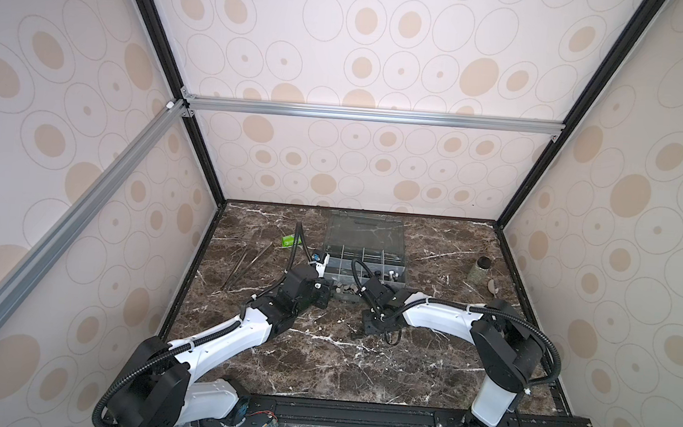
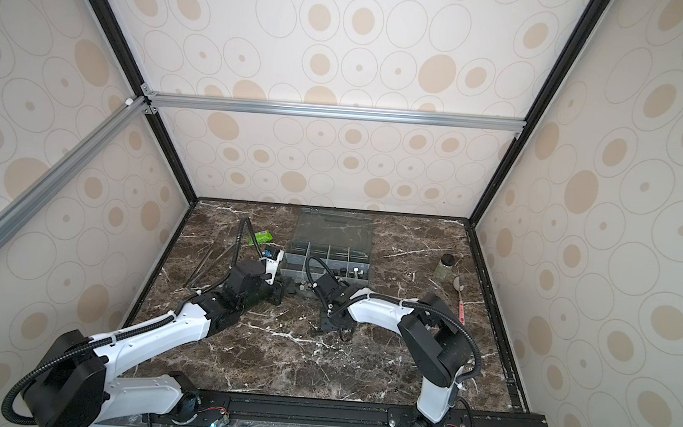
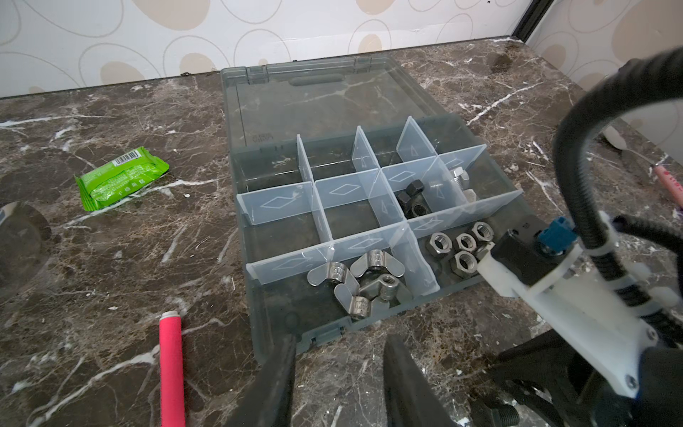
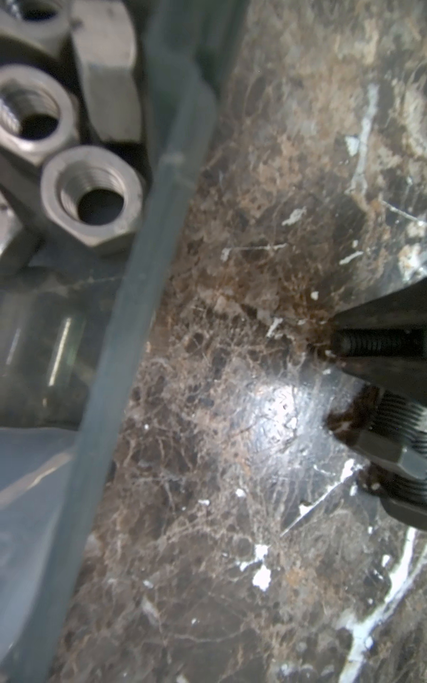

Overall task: Sort the screws and nuts into containers
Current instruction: 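Close the right gripper on a black bolt and lift it, then carry the black bolt with the right gripper into the compartment and release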

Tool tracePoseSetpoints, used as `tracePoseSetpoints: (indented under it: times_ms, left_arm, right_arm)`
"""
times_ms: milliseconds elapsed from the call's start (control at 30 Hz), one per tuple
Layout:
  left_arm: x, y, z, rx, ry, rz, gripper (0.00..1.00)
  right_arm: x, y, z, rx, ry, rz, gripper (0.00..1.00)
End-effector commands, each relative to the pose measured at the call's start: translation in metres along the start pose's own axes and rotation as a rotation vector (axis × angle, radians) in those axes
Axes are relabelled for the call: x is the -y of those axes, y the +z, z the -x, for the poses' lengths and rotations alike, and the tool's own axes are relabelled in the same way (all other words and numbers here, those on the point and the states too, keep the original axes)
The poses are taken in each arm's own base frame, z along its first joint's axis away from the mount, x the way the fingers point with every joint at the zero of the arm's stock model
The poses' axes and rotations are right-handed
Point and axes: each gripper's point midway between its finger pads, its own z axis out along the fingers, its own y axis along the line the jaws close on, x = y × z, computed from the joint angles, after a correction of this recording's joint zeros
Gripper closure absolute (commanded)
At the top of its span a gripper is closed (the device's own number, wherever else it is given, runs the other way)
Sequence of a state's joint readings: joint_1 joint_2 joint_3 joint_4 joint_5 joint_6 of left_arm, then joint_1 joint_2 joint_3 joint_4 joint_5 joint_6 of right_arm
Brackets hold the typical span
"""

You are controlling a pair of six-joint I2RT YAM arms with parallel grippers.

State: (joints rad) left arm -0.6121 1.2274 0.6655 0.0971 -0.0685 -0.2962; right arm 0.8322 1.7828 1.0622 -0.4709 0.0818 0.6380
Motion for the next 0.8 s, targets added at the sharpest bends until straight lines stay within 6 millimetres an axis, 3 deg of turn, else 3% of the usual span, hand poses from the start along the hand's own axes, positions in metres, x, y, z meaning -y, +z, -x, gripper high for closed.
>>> tracePoseSetpoints:
  times_ms: [0,200,433,767]
  left_arm:
    - [0.001,-0.002,0.016,0.044,-0.022,-0.010,0.60]
    - [0.000,-0.003,0.014,0.041,-0.020,-0.009,0.60]
    - [-0.003,-0.007,0.012,0.047,-0.030,-0.002,0.60]
    - [-0.008,-0.015,0.006,0.052,-0.041,0.011,0.60]
  right_arm:
    - [0.001,0.004,-0.005,-0.025,-0.017,-0.022,0.88]
    - [-0.002,-0.002,-0.001,-0.006,-0.020,-0.008,0.89]
    - [-0.005,-0.023,0.019,0.042,-0.077,-0.025,0.89]
    - [-0.010,-0.064,0.087,0.172,-0.141,-0.028,0.89]
